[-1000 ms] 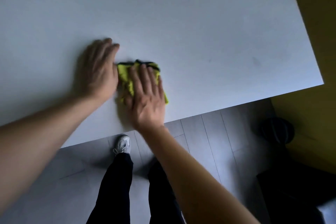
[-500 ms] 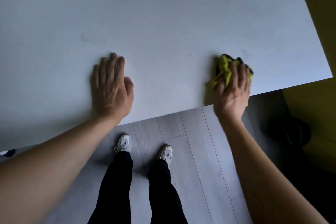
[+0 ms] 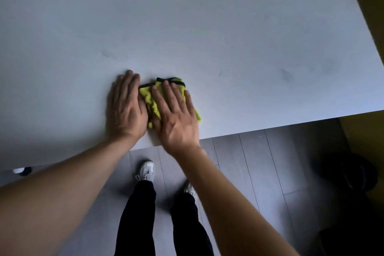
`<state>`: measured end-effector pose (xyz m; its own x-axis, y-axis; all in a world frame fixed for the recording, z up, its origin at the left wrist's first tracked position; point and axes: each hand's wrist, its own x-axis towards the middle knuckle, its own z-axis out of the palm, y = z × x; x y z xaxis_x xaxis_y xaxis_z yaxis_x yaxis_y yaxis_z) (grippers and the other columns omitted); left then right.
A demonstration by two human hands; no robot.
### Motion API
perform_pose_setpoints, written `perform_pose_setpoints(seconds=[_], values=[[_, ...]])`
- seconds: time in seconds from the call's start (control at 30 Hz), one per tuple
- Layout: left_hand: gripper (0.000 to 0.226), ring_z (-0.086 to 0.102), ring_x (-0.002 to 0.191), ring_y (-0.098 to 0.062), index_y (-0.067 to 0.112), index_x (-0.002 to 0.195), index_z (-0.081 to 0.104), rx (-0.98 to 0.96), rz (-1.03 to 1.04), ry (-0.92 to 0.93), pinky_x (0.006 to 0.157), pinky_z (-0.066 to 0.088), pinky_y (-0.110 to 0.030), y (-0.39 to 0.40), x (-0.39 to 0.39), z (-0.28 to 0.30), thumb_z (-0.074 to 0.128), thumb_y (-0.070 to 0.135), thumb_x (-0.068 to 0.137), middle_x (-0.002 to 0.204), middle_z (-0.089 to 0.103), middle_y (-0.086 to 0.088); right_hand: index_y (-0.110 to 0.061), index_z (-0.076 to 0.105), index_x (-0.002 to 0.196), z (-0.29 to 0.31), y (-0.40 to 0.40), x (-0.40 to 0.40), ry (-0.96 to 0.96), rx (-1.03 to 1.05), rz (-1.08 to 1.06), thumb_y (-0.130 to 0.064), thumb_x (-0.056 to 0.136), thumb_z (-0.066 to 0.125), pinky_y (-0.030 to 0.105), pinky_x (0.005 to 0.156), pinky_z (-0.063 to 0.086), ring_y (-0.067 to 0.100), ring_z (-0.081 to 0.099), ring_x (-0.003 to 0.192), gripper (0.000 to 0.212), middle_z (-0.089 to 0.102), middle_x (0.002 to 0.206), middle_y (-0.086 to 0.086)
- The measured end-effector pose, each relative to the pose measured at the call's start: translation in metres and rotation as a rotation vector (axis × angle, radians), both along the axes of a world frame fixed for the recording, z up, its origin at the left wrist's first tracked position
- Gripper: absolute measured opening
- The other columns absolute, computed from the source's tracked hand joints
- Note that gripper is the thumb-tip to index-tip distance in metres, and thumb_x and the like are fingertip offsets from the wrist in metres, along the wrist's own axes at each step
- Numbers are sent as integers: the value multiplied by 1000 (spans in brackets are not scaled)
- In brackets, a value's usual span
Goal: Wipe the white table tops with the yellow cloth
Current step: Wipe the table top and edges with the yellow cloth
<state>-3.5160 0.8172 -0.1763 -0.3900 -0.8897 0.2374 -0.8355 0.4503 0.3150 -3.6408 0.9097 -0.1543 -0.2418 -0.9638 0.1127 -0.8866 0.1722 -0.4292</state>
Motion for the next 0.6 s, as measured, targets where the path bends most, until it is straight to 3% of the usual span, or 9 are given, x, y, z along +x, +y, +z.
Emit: perform_pose_setpoints(seconds=[0.27, 0.4, 0.47, 0.6], values=[[56, 30, 156, -34, 8, 157, 42, 45, 4, -69, 130, 18, -45, 3, -3, 2, 28, 23, 105, 167, 36, -13, -17, 34, 155, -13, 51, -197, 35, 44, -553, -40, 91, 39, 49, 123, 16, 29, 21, 152, 68, 26, 164, 9], [55, 30, 156, -35, 8, 158, 41, 32, 2, -81, 130, 19, -47, 3, -5, 1, 30, 23, 106, 167, 36, -13, -19, 28, 158, -8, 45, -208, 24, 78, -815, -39, 97, 37, 48, 124, 11, 25, 15, 154, 64, 22, 166, 7], [55, 30, 156, -35, 8, 158, 41, 28, 9, -78, 129, 20, -48, 4, -6, 2, 29, 23, 106, 167, 36, -13, -16, 30, 157, -7, 26, -186, 57, 75, -710, -39, 93, 36, 48, 124, 12, 28, 16, 153, 68, 22, 166, 8], [56, 30, 156, -33, 8, 159, 39, 40, 17, -65, 130, 19, -46, 3, -6, 1, 30, 21, 105, 168, 35, -12, -14, 35, 155, -6, -29, -93, 29, 24, -286, -44, 90, 37, 48, 124, 14, 31, 19, 153, 71, 25, 164, 12]])
